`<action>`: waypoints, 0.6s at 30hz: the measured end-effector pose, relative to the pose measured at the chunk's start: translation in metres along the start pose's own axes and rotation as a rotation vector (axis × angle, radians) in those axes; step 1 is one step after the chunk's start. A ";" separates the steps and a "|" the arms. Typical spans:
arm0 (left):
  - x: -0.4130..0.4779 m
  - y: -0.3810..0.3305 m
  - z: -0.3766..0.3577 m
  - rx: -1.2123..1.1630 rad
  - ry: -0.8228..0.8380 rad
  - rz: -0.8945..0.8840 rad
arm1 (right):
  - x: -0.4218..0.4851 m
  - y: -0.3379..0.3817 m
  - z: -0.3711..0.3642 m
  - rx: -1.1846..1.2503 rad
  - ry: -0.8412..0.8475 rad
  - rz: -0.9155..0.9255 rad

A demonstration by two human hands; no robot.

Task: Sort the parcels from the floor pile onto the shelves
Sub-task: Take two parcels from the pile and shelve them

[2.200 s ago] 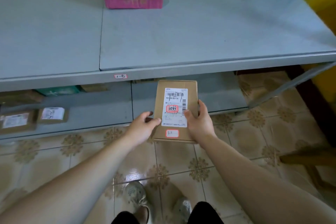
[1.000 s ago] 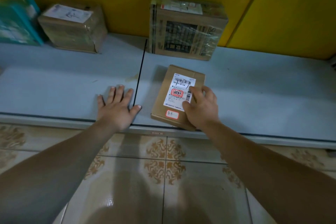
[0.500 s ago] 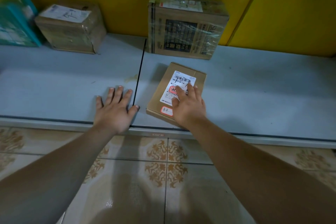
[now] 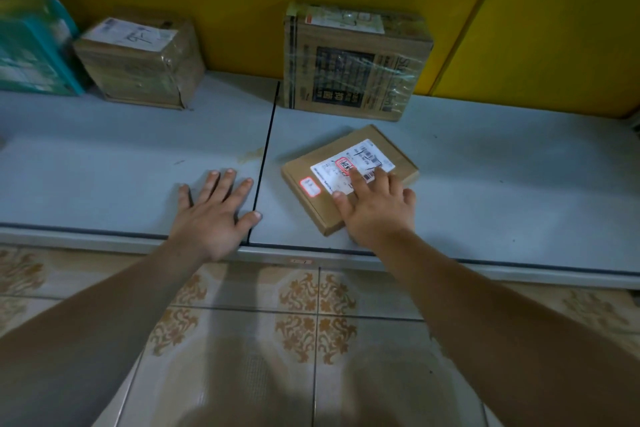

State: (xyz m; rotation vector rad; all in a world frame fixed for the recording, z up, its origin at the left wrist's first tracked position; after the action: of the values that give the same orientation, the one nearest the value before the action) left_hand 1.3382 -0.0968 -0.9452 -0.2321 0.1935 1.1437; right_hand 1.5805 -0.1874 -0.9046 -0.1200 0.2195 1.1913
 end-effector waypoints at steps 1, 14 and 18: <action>0.000 0.000 0.000 -0.004 -0.009 0.007 | -0.001 0.007 0.002 -0.007 -0.009 -0.022; 0.001 0.001 -0.002 -0.025 -0.038 0.029 | -0.009 0.018 -0.009 -0.016 0.006 0.119; -0.001 -0.001 -0.001 -0.018 -0.041 0.030 | -0.017 0.025 -0.009 -0.049 -0.045 0.161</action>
State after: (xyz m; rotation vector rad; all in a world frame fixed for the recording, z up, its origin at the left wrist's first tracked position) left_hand 1.3385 -0.0980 -0.9456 -0.2221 0.1503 1.1792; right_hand 1.5503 -0.1959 -0.9092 -0.1203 0.1624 1.3583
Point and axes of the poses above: each hand's wrist, its own x-axis towards the middle knuckle, its own z-axis out of the back of the hand, y = z × x, the point moved 2 cm from there along x, towards the middle knuckle, and after that the axes turned 1 degree about z, right-handed, at the moved point
